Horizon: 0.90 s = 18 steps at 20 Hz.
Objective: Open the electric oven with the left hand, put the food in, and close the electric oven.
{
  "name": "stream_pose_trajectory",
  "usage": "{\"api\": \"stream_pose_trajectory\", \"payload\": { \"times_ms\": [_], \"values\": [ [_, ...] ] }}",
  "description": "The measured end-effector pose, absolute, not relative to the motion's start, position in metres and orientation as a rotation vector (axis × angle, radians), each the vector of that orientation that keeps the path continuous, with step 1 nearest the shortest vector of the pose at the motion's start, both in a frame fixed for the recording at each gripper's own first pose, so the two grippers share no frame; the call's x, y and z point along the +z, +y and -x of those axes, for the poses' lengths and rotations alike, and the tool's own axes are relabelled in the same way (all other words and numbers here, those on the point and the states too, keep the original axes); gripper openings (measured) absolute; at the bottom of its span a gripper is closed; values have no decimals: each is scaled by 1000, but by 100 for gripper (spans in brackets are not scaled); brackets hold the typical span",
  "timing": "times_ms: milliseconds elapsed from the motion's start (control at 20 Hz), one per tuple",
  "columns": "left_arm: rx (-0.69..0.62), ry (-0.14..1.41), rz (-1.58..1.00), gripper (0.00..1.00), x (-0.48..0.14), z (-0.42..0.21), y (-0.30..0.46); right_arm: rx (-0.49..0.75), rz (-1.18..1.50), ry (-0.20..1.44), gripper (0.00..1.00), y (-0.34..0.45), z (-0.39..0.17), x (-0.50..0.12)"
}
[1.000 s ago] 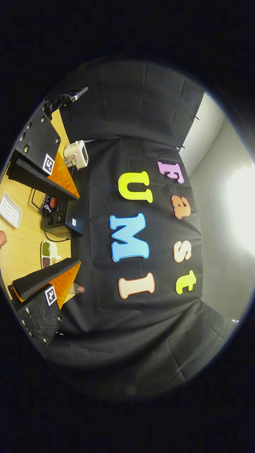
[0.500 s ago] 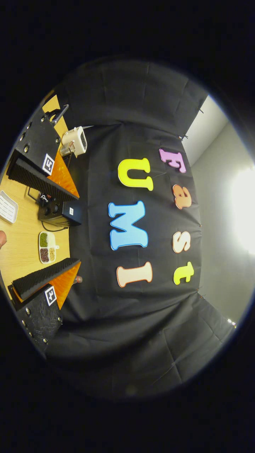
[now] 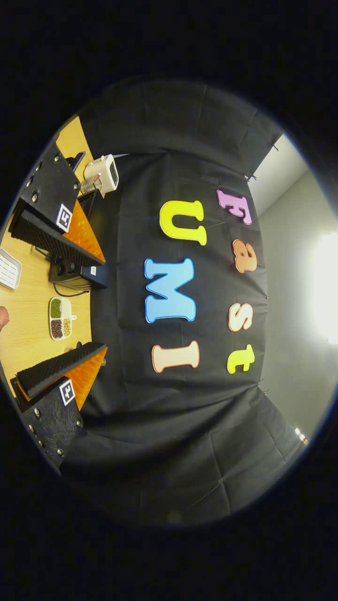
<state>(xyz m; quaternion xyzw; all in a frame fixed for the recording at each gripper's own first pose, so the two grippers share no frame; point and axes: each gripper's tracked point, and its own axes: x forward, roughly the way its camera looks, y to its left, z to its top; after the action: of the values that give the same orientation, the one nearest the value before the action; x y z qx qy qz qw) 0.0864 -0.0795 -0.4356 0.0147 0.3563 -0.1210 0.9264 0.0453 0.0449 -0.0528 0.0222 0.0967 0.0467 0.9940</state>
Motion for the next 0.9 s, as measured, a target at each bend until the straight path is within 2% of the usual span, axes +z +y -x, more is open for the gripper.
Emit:
{"api": "stream_pose_trajectory", "payload": {
  "times_ms": [150, 200, 250, 350, 550, 650, 900],
  "values": [
    [-264, 754, -46, 95, -441, -92, -83, 78, -44, 199, 98, 44, -47, -55],
    [-275, 764, -47, 98, -443, -93, -85, 73, -47, 201, 98, 42, -47, -54],
    [-284, 775, -48, 95, -444, -94, -87, 67, -49, 202, 98, 41, -46, -54],
    [-294, 803, -50, 98, -451, -92, -89, 57, -51, 207, 98, 39, -48, -58],
    [-291, 853, -51, 92, -464, -91, -90, 38, -59, 213, 98, 33, -48, -59],
    [-297, 853, -65, 95, -467, -95, -90, 31, -54, 211, 98, 31, -49, -59],
    [-316, 853, -111, 95, -469, -101, -91, 22, -56, 201, 98, 27, -48, -56]
  ]
}}
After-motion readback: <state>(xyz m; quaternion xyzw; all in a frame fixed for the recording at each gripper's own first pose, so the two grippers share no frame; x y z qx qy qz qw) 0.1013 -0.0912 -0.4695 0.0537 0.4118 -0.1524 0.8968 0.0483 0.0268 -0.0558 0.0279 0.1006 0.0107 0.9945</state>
